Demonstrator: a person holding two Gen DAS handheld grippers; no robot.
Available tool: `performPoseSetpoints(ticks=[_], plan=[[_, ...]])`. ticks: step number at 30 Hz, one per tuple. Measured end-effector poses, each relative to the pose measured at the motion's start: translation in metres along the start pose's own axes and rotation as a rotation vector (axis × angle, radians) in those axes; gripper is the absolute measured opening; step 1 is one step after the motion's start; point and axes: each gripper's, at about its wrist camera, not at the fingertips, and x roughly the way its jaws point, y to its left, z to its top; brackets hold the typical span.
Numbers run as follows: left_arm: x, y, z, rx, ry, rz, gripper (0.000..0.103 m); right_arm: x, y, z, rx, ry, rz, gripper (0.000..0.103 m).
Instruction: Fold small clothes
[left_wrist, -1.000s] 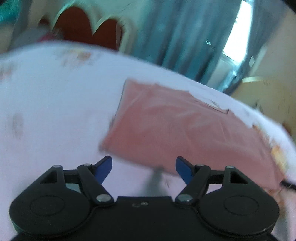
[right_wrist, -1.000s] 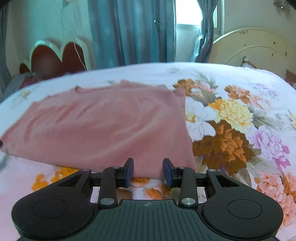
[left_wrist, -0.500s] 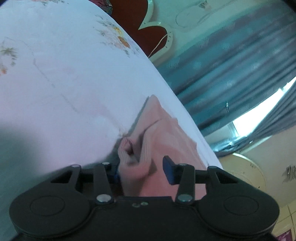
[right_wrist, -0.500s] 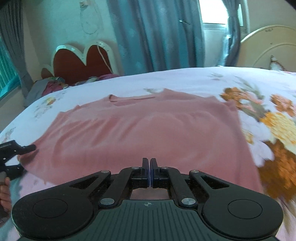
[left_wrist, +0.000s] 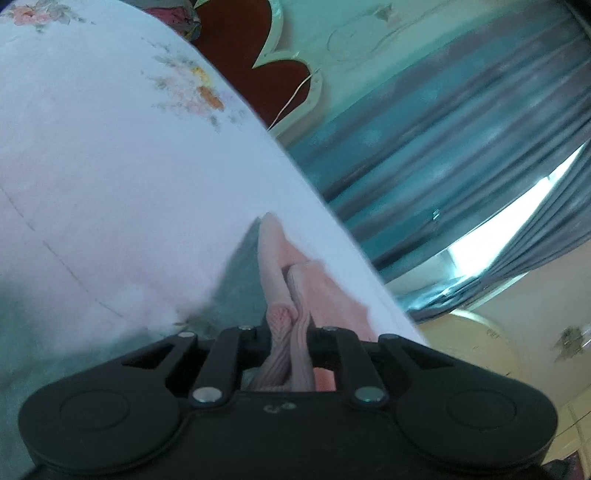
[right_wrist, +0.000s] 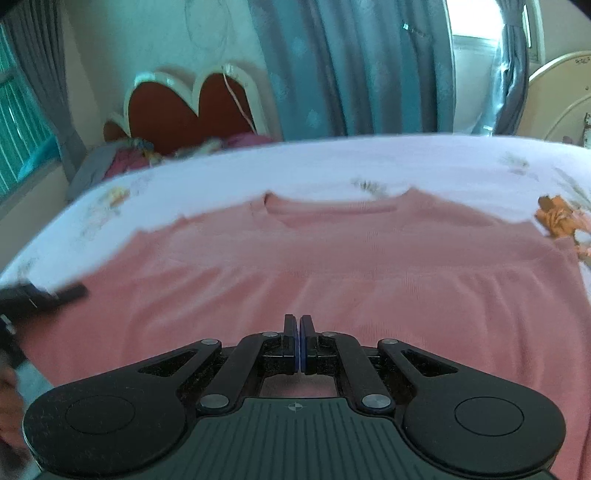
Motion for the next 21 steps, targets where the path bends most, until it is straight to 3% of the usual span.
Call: performPoseSetpoints(ticks=[1, 2, 3, 7, 11, 14, 21], plan=[[0.008, 0.005, -0.002, -0.001, 0.039, 0.064, 0.011, 0.002, -0.003, -0.003, -0.002, -0.014, 0.008, 0.002], [0.01, 0.009, -0.002, -0.028, 0.051, 0.067, 0.011, 0.004, -0.004, -0.003, -0.002, -0.017, 0.015, 0.002], [0.007, 0.011, -0.002, -0.047, 0.035, 0.049, 0.011, 0.004, -0.005, -0.001, -0.004, -0.01, 0.018, 0.002], [-0.007, -0.019, -0.004, 0.032, 0.003, 0.003, 0.011, 0.005, -0.012, -0.001, 0.003, -0.013, 0.051, 0.002], [-0.013, -0.076, -0.015, 0.144, -0.015, -0.067, 0.011, -0.002, -0.028, 0.001, 0.055, -0.035, 0.105, 0.002], [-0.012, -0.13, -0.038, 0.265, 0.008, -0.067, 0.011, -0.03, -0.058, 0.003, 0.131, -0.095, 0.126, 0.002], [0.012, -0.261, -0.127, 0.457, 0.121, -0.16, 0.011, -0.122, -0.184, -0.004, 0.286, -0.24, 0.057, 0.002]])
